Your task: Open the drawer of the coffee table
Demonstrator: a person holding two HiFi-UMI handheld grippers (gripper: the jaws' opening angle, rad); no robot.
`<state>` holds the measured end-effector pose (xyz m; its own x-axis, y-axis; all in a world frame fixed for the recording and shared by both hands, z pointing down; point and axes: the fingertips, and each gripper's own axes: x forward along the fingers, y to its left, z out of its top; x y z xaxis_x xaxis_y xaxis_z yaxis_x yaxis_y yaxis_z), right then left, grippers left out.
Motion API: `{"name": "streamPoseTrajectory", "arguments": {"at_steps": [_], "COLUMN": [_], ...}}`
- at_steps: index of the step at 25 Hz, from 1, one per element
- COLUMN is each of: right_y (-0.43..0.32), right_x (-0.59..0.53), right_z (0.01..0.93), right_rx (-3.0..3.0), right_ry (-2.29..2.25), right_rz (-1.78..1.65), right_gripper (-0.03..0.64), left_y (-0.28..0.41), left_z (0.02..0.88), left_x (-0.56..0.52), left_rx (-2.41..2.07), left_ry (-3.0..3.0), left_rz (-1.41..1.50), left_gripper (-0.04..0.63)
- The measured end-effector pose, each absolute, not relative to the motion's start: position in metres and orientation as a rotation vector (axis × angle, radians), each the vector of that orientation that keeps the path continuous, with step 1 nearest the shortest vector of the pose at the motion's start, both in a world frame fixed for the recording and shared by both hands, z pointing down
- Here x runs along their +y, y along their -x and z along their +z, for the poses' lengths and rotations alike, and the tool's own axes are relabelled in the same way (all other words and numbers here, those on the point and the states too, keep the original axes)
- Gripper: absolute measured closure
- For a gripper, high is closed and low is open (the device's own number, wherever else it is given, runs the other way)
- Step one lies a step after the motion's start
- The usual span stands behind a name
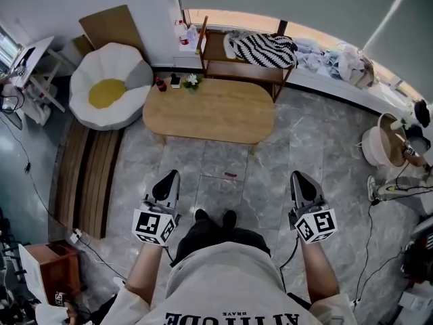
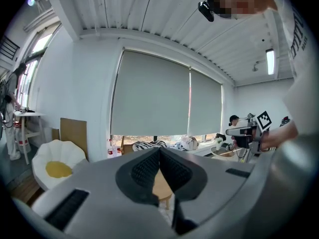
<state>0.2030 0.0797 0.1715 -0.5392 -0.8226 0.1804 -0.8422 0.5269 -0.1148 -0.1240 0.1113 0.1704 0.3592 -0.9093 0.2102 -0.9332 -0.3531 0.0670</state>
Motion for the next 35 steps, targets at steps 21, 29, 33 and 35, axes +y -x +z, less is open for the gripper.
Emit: {"name": "streamPoseTrajectory", "arguments": {"at_steps": [21, 29, 33, 35], "right_y": [-0.090, -0.087, -0.080, -0.077], "right_x": [-0.067, -0.104, -0.110, -0.107], "right_z": [0.293, 0.344, 0.366, 0.375], "right_rx": [-2.558, -2.496, -2.473, -2.466], "right_ry": [-1.433, -1.536, -1.485, -1.442], "right_rz": [0.522, 0.677, 0.692, 0.691], "right_gripper": [0.601, 0.601, 0.601, 0.601], "left_y": [0.205, 0.227, 0.226, 0.221], "left_z": [0.313, 0.354, 0.377, 0.388], "left_x": [-0.062, -0.090, -0.092, -0.089], "left_rx": [-1.410, -1.351, -1.338, -1.322], "left_ry": [-2.444, -2.470, -2.451, -2.452], "left_rz": [0.336, 0.354, 0.351, 0.363], "left_gripper": [0.575, 0.575, 0.575, 0.575]}}
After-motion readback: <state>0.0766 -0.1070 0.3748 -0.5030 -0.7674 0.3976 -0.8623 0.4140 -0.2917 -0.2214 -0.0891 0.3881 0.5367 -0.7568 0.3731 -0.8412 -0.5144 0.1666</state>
